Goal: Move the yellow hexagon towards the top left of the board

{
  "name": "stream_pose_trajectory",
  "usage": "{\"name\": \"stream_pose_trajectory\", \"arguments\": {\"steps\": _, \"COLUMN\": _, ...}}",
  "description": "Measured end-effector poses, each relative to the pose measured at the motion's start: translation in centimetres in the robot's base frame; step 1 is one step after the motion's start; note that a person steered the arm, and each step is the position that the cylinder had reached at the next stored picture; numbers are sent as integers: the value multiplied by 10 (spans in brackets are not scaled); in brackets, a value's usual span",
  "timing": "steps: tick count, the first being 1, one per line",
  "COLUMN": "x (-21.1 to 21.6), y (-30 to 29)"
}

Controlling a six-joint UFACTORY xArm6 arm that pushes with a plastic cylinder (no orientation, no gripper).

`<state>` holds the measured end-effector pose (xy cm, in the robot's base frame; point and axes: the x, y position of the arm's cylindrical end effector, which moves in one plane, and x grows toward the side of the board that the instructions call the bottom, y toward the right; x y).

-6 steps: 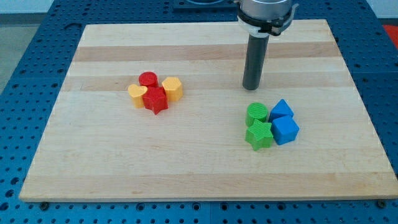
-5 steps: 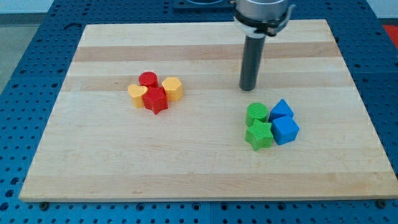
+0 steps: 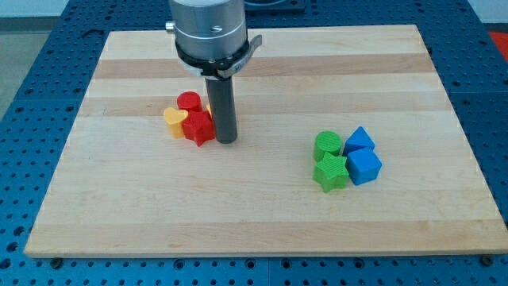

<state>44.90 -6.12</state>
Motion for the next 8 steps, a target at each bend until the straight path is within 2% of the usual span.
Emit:
{"name": "stream_pose_trajectory", "arguments": {"steps": 4, "x": -85, "y": -5}}
{"name": "stream_pose_trajectory", "arguments": {"steps": 5, "x": -87, "y": -5}}
{"name": "stream_pose_trajectory", "arguments": {"steps": 6, "x": -97, "y": -22}}
{"name": "stream_pose_trajectory", "arguments": {"steps": 8, "x": -146, "y": -44}}
